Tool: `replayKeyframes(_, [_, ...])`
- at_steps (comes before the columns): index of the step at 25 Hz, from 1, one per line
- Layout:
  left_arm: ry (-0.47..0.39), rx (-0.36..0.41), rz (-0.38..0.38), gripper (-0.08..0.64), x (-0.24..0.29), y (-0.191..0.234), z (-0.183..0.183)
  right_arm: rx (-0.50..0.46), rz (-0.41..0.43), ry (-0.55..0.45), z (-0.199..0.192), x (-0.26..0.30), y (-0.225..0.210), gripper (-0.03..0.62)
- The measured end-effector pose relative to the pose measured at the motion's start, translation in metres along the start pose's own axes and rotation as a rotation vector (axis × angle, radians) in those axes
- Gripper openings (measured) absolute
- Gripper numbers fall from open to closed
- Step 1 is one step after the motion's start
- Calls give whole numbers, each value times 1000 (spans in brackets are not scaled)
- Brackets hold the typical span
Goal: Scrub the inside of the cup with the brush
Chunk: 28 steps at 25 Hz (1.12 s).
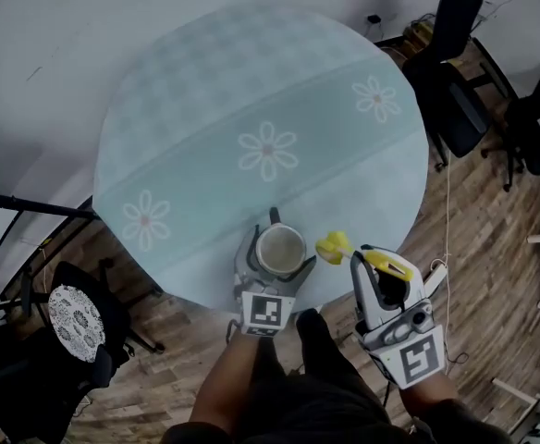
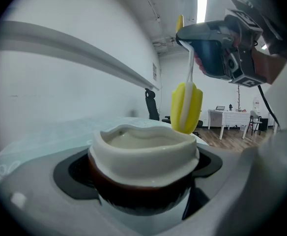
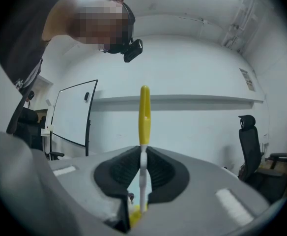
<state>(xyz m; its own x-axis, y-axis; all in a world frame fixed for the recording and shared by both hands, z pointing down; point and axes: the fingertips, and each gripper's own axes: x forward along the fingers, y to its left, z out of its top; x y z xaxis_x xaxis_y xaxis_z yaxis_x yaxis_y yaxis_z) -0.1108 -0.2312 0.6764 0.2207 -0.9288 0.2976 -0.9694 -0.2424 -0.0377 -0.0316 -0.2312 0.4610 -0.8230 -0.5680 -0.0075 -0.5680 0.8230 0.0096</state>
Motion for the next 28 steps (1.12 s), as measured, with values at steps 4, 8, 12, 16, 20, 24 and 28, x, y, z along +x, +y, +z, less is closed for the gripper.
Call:
replayKeyframes(4, [28, -43, -6, 566, 14, -3, -27, 11, -12, 15, -23, 7, -9, 39])
replayKeyframes(8, [53, -51, -5, 566, 25, -2, -45, 1, -3, 9, -36, 14, -11, 40])
replayKeyframes(12, [83, -70, -10, 566, 31, -4, -55, 49, -15, 41, -45, 15, -13, 40])
replayKeyframes(16, [99, -83, -10, 566, 34, -5, -59, 29, -13, 30, -45, 12, -16, 40])
replayKeyframes(20, [137, -58, -14, 566, 38, -8, -65, 41, -20, 8, -43, 8, -17, 40])
replayKeyframes(24, [194, -52, -35, 566, 37, -10, -72, 54, -25, 13, -45, 6, -13, 40])
replayKeyframes(28, [221, -57, -32, 566, 33, -10, -77, 63, -32, 9, -43, 1, -12, 40])
